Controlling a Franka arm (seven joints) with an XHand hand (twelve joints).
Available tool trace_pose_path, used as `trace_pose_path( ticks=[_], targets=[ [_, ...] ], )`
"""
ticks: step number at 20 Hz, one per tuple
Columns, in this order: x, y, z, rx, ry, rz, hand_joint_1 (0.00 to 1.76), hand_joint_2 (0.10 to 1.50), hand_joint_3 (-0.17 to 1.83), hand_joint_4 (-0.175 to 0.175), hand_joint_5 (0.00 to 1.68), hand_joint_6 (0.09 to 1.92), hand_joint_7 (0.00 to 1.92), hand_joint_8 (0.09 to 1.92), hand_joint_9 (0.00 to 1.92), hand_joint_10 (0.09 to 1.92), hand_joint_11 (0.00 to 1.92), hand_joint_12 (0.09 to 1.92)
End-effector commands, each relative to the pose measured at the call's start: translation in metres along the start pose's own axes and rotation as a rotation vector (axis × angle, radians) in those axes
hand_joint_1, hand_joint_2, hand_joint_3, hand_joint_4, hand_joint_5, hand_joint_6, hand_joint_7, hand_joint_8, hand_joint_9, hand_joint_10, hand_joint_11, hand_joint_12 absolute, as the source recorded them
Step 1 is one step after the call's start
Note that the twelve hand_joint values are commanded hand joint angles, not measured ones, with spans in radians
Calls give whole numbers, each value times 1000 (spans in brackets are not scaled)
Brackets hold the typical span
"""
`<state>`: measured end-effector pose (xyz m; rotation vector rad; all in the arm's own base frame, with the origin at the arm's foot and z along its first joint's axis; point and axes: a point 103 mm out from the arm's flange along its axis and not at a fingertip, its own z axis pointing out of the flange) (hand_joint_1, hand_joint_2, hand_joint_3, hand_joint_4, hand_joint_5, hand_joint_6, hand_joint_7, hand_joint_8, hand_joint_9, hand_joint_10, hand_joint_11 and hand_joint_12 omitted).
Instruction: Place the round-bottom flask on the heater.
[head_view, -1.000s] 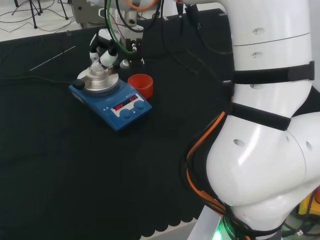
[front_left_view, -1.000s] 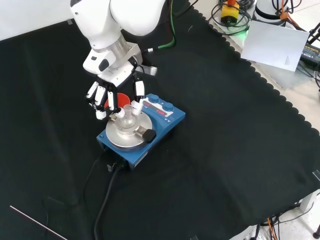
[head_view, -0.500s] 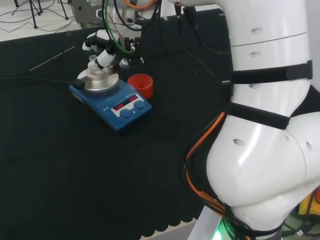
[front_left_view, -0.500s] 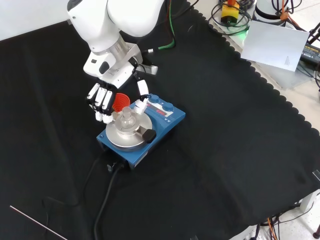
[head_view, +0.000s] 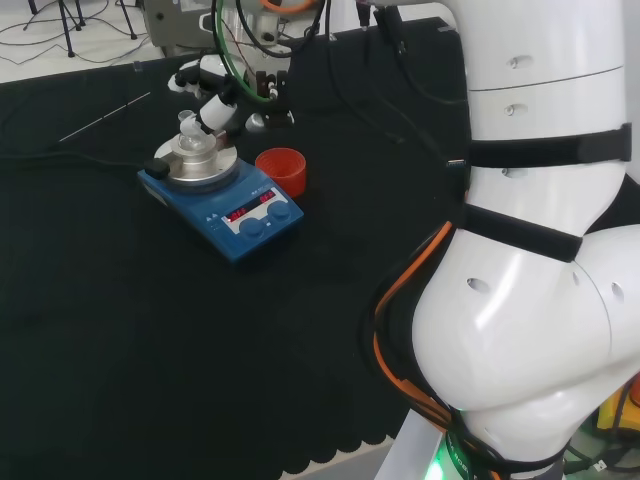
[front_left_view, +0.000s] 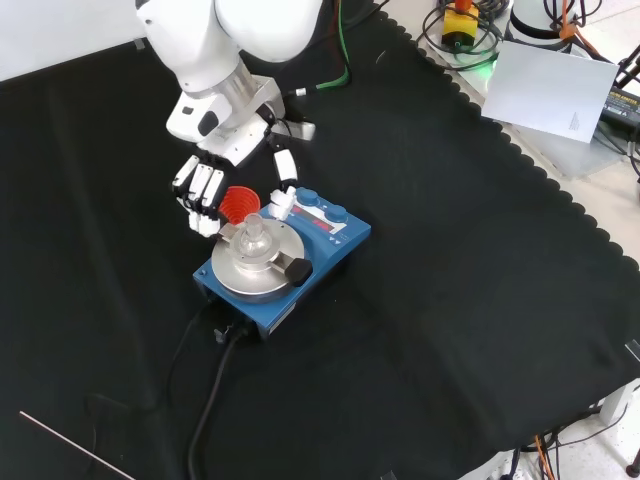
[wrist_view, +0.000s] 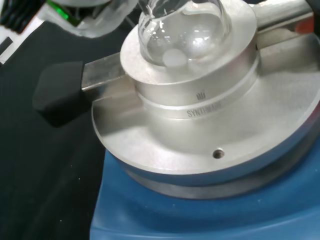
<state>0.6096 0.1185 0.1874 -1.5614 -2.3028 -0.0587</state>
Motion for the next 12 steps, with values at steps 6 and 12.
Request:
trace_pose_path(
  ticks=[6, 12],
  targets=[
    [0, -30, -26, -46, -18, 47, 807, 567, 649, 16, 405, 265, 263, 633, 451, 670, 75, 1405],
    [5, -47, -37, -70, -40, 66, 811, 571, 649, 18, 416, 261, 265, 634, 453, 670, 74, 1406]
  ],
)
